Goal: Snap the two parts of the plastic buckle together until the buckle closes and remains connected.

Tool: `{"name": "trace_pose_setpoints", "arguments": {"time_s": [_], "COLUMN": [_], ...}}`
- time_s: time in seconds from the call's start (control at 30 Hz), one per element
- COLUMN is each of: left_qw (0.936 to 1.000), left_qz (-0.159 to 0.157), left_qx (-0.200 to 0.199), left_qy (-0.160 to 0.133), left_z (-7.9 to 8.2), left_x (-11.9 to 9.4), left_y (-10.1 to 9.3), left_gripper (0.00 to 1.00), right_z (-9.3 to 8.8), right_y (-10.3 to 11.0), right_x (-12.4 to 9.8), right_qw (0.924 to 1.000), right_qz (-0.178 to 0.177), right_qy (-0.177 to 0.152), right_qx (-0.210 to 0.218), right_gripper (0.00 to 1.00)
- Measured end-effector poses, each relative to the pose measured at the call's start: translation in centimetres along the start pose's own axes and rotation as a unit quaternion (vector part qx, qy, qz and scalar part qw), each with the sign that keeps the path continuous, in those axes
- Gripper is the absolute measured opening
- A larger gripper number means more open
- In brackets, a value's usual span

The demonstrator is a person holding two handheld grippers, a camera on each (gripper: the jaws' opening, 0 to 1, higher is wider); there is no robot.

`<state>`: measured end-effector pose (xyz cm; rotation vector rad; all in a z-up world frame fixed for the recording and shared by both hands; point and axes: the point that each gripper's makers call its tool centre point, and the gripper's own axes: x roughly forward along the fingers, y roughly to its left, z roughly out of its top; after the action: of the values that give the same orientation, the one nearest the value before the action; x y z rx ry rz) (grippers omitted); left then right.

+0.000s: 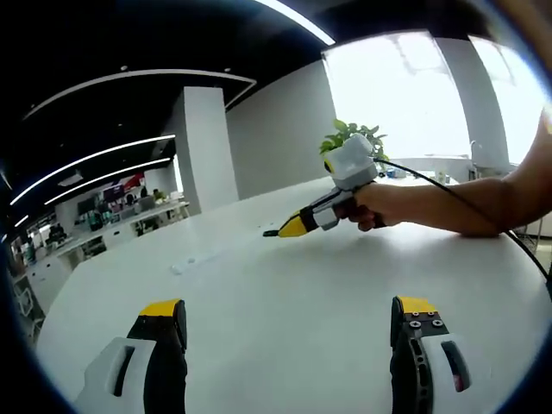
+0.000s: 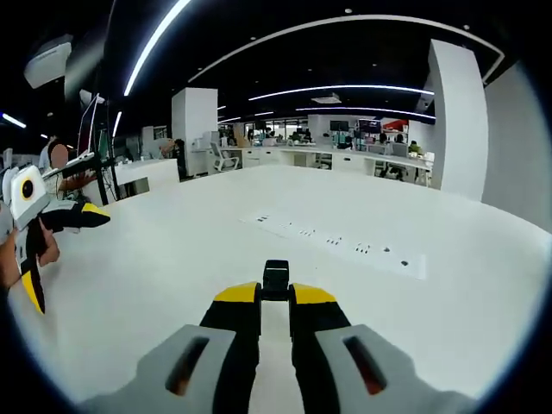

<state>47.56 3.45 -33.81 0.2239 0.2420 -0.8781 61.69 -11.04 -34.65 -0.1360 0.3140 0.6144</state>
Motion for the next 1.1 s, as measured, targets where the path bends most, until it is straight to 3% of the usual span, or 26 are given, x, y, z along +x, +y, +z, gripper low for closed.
{"name": "trace_pose_setpoints", "arguments": {"time_s": [1.1], "left_qw": [1.0000], "left_qz": [-0.004], "left_qx": [-0.003], "left_qy": [-0.007], "left_z": [0.5], "left_x": [-0.2], "left_y": [-0.2], "left_gripper": [1.00], "right_z": [1.1], "right_y": [-1.8], "right_x": [4.6], "right_qw": [1.0000], "right_qz": [0.004], "right_qy": [0.008], "right_qx": [-0.002], "right_gripper": [0.10]}}
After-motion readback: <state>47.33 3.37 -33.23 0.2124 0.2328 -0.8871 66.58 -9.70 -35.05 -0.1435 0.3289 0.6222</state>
